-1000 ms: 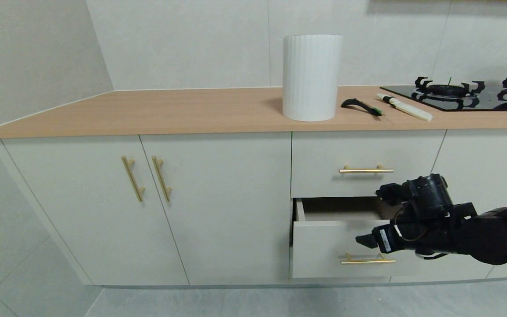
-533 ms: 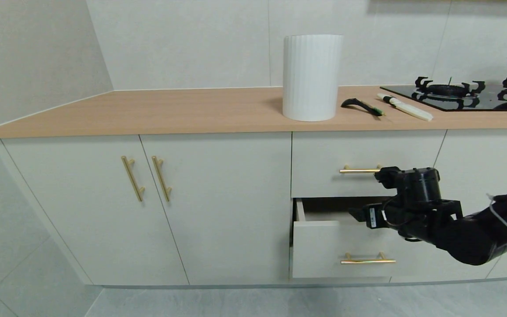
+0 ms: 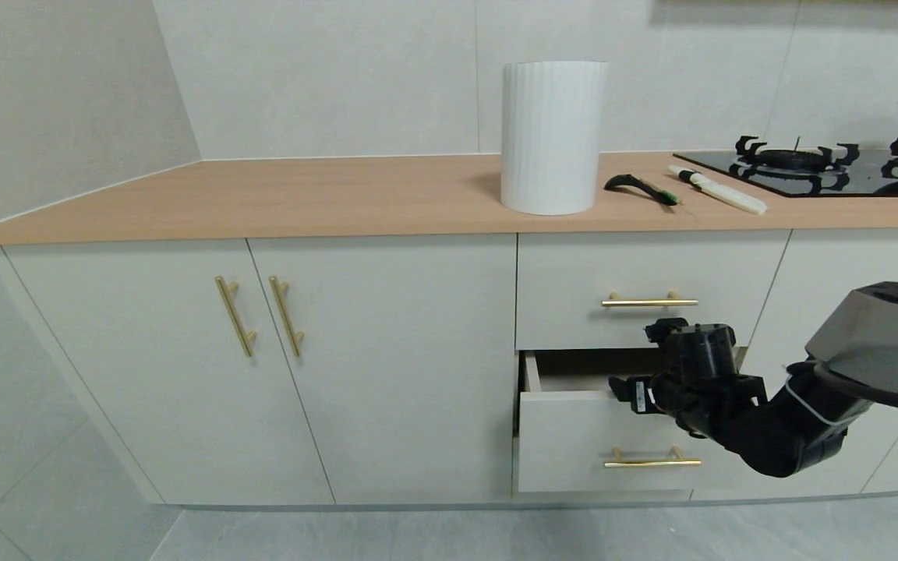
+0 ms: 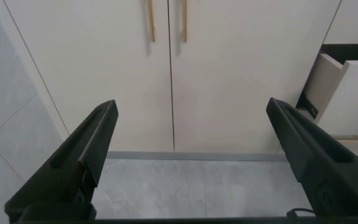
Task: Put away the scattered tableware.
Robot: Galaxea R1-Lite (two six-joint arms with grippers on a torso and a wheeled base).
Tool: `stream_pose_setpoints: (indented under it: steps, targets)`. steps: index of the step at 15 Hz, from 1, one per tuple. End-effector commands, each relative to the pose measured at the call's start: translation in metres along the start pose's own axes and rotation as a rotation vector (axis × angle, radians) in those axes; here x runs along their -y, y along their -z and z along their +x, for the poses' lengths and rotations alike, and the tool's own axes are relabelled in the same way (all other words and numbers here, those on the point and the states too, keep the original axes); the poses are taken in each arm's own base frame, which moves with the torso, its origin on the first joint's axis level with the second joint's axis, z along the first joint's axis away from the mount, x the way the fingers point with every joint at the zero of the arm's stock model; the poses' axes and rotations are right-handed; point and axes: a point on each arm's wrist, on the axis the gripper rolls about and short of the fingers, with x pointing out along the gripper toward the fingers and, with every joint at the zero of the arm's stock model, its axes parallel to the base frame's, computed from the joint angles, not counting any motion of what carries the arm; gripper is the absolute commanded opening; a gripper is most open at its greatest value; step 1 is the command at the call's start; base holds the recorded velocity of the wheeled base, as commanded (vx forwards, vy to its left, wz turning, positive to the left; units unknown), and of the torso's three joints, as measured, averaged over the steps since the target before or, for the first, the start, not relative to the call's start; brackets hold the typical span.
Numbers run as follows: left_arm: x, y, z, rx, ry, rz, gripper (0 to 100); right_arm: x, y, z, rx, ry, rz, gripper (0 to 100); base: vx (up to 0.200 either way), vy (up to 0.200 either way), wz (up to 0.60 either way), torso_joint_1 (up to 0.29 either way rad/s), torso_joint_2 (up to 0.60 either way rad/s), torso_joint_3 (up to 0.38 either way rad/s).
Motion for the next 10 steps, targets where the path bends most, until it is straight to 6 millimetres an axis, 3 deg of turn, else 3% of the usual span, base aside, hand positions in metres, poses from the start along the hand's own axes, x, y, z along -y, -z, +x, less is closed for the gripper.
stream_pose_setpoints:
  steps: [1,10]
  targets:
    - [0.000,0.000,0.000,-0.001,-0.001,0.000,100,0.000,0.008,0.005,-0.029,0.003,-0.009,100,0.000,0.000,0.00,0.000,0.00,0.000]
    - [0.000,0.000,0.000,-0.001,-0.001,0.000,100,-0.003,0.000,-0.022,-0.071,-0.017,-0.031,100,0.000,0.000,0.00,0.000,0.00,0.000]
